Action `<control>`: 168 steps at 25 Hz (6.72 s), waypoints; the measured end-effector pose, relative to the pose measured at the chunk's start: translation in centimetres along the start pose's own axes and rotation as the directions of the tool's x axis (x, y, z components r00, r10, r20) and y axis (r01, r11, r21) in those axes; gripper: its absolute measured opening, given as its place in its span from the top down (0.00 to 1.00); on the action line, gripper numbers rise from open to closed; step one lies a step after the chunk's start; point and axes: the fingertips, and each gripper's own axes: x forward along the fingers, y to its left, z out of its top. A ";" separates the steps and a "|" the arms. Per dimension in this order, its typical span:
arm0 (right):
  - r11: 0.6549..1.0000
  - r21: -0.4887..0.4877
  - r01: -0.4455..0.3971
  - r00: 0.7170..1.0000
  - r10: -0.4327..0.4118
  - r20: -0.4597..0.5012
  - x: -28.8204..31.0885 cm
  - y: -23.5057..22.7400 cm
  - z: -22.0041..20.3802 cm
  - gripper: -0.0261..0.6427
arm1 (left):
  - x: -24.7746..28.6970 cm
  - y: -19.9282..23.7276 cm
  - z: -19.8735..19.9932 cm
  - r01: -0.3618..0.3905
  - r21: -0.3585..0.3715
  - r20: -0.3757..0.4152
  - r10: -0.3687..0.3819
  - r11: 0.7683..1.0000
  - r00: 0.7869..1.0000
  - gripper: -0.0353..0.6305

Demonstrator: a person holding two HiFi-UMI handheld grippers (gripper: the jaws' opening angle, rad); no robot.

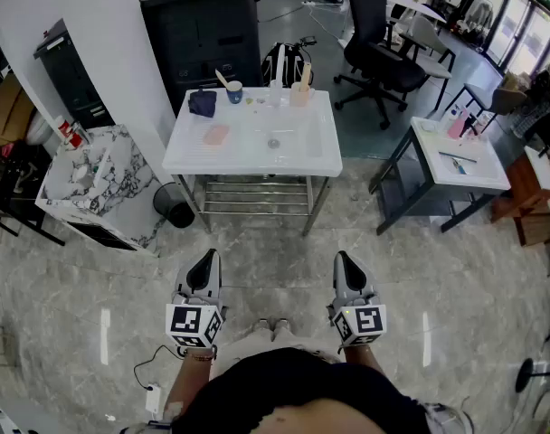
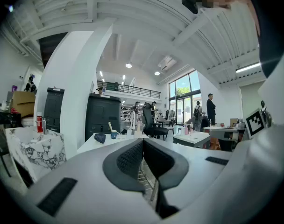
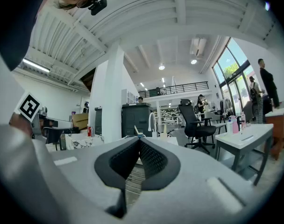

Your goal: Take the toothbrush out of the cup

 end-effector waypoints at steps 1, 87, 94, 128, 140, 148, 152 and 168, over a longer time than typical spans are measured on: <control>1.000 0.008 0.010 1.000 -0.010 -0.010 -0.2 -0.1 -0.3 0.95 | 0.0 -0.1 -0.1 0.002 0.000 -0.001 -0.002 1.000 1.000 0.94; 0.996 -0.054 -0.075 0.994 0.070 -0.086 17.5 -8.6 -2.6 0.20 | 19.2 5.4 1.9 -0.030 -0.041 0.056 0.032 0.999 0.998 0.14; 0.997 -0.058 -0.044 0.997 0.040 -0.073 25.4 -10.6 -1.0 0.20 | 27.1 8.7 2.7 0.017 -0.067 0.026 -0.016 0.998 1.000 0.14; 0.999 -0.009 0.031 0.993 -0.032 -0.117 45.4 -17.9 -1.8 0.20 | 46.1 20.2 1.9 -0.064 -0.112 -0.059 0.057 0.992 0.997 0.14; 0.999 -0.045 -0.018 0.995 0.014 -0.099 51.4 -22.0 0.2 0.20 | 55.4 22.5 2.8 -0.066 -0.095 -0.032 0.063 0.993 0.997 0.14; 1.000 -0.022 -0.016 0.994 0.013 -0.111 53.4 -23.1 -0.1 0.20 | 62.7 28.1 2.3 -0.166 -0.089 -0.074 0.160 0.982 0.984 0.14; 1.000 -0.021 -0.013 0.993 0.011 -0.119 54.1 -24.1 -0.2 0.20 | 65.9 30.0 1.9 -0.183 -0.063 -0.115 0.175 0.981 0.978 0.14; 0.997 0.008 0.074 0.985 -0.072 -0.157 52.8 -27.1 -1.2 0.20 | 71.2 34.2 -1.2 -0.250 -0.045 -0.233 0.233 0.967 0.944 0.72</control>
